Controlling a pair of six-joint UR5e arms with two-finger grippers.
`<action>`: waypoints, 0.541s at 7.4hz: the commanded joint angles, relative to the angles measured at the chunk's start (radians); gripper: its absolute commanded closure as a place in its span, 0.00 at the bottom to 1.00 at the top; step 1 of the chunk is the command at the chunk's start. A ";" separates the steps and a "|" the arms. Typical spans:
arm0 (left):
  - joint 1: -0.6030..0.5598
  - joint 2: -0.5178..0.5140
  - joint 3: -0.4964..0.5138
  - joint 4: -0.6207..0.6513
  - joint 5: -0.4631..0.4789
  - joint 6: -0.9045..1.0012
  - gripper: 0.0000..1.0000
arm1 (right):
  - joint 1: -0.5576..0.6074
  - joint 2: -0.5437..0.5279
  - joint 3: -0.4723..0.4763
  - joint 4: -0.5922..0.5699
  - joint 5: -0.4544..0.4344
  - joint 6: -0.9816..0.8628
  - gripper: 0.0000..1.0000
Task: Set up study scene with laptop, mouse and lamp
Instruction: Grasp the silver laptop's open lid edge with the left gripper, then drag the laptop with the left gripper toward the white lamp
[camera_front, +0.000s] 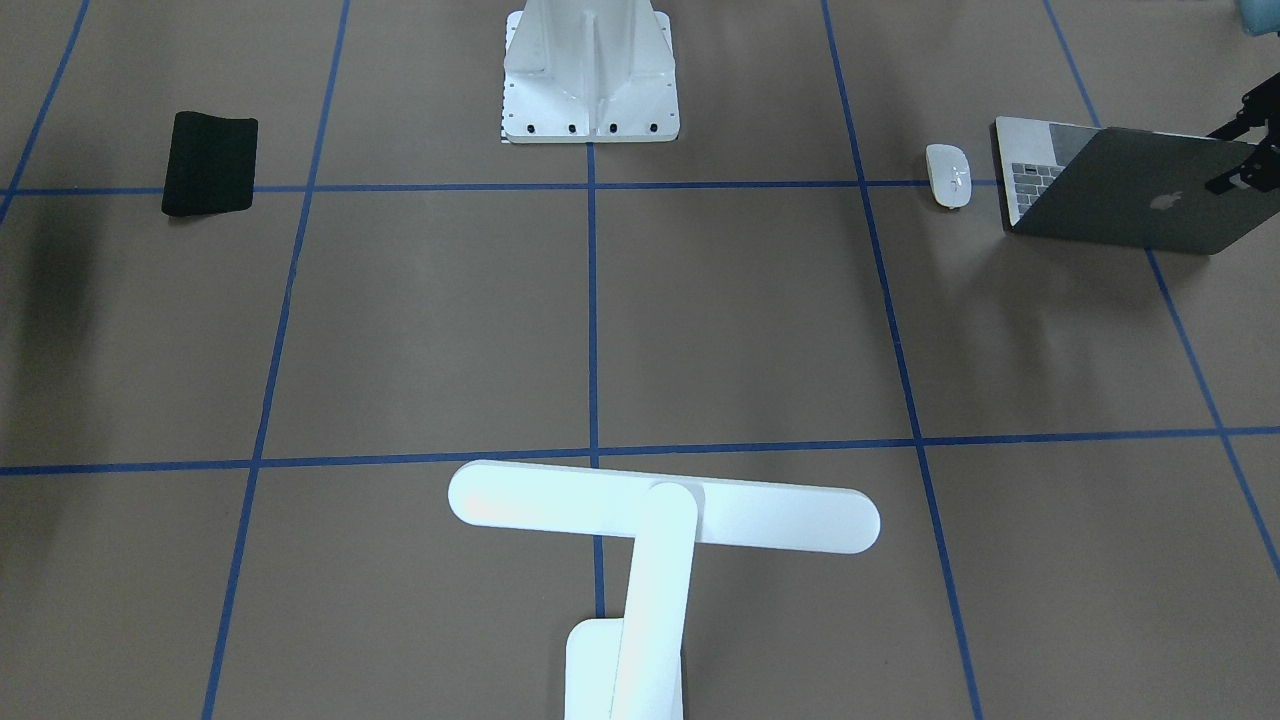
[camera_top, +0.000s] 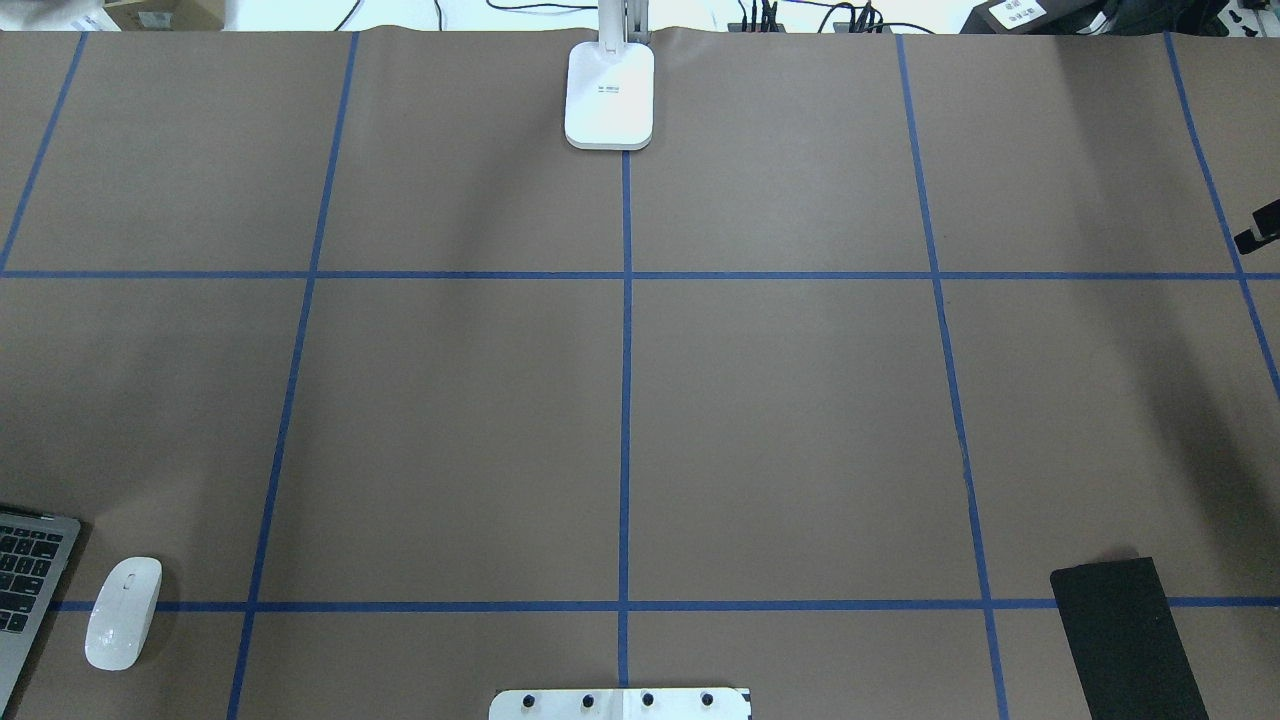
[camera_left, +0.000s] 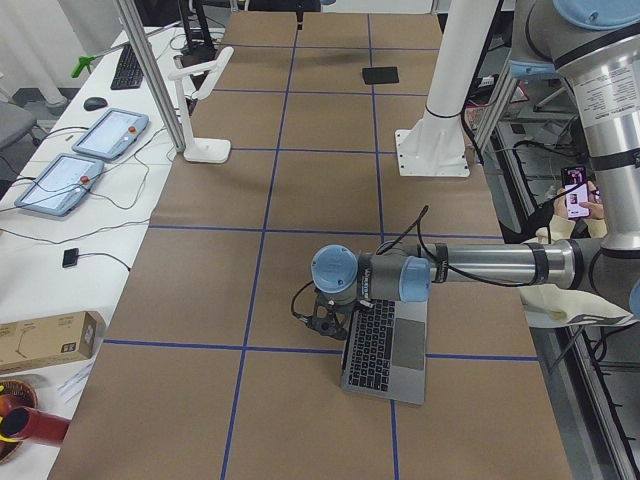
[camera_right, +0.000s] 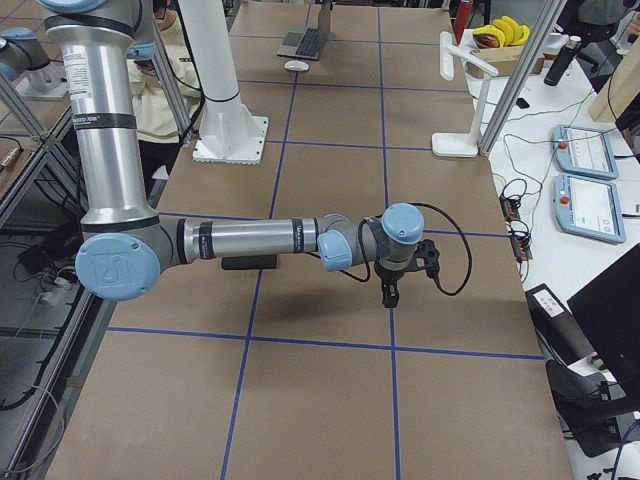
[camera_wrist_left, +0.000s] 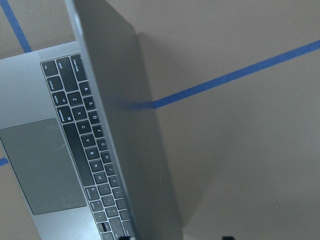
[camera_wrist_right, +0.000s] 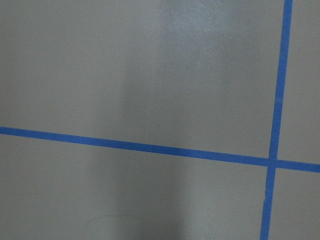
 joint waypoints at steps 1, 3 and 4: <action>-0.001 0.001 -0.008 -0.018 -0.012 0.002 1.00 | 0.000 0.000 -0.003 0.001 0.000 0.000 0.00; -0.002 -0.014 -0.025 -0.010 -0.027 0.001 1.00 | 0.000 0.000 -0.005 0.000 0.000 0.000 0.00; -0.004 -0.038 -0.033 -0.001 -0.071 -0.001 1.00 | 0.000 0.002 -0.009 -0.003 0.000 0.002 0.00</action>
